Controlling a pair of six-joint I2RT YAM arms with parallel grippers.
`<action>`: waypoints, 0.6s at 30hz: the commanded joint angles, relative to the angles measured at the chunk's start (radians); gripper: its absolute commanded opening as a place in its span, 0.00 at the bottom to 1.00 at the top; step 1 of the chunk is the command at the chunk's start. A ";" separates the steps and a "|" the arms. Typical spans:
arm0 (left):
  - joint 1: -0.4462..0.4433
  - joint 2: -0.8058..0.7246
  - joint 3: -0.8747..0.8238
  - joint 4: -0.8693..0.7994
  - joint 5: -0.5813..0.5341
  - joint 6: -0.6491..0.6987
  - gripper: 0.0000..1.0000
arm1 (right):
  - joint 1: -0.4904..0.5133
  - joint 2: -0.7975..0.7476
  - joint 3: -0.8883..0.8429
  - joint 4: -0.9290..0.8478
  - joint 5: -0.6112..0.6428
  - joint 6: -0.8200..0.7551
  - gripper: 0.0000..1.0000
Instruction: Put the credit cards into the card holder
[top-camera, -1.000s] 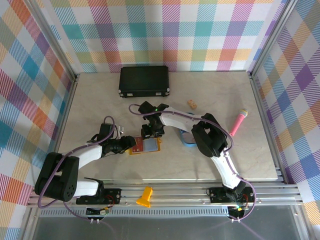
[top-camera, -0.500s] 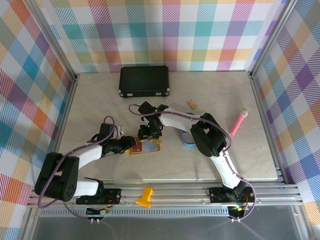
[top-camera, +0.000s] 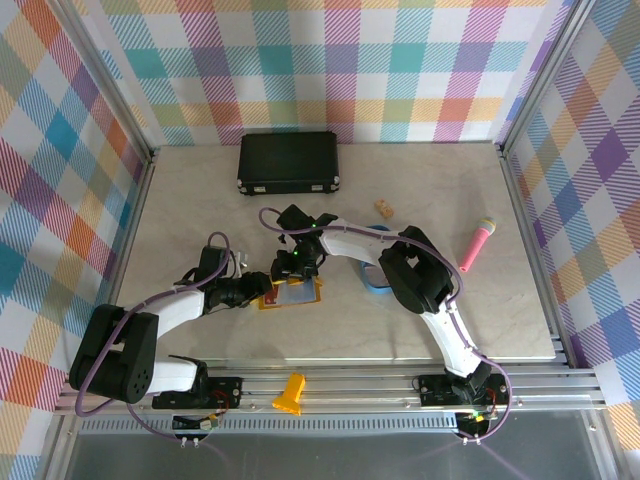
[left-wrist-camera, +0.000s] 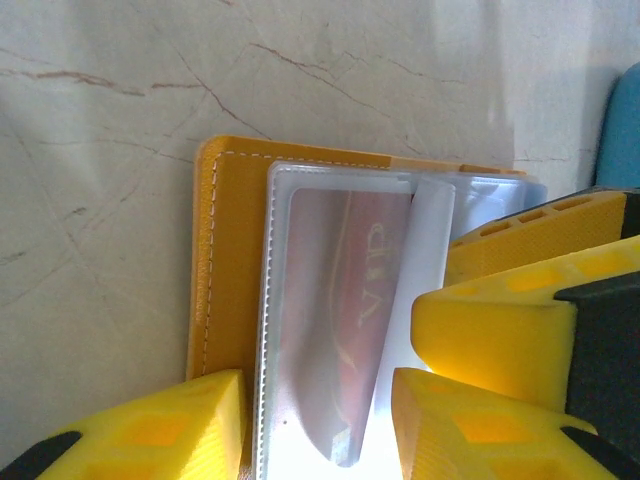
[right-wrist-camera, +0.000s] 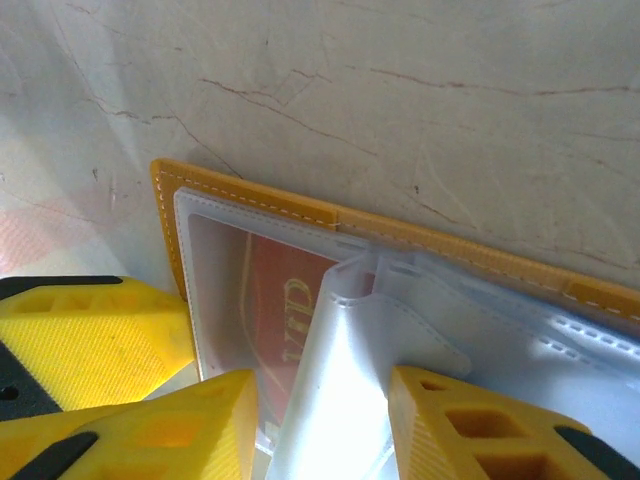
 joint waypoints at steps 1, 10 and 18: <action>-0.012 -0.012 0.021 -0.024 -0.003 0.019 0.43 | 0.007 -0.019 -0.017 0.059 -0.059 0.036 0.39; -0.012 -0.034 0.027 -0.050 -0.015 0.017 0.43 | 0.009 -0.024 -0.009 0.093 -0.074 0.043 0.38; -0.012 -0.071 0.044 -0.090 -0.020 0.015 0.43 | 0.012 -0.019 0.006 0.078 -0.062 0.038 0.38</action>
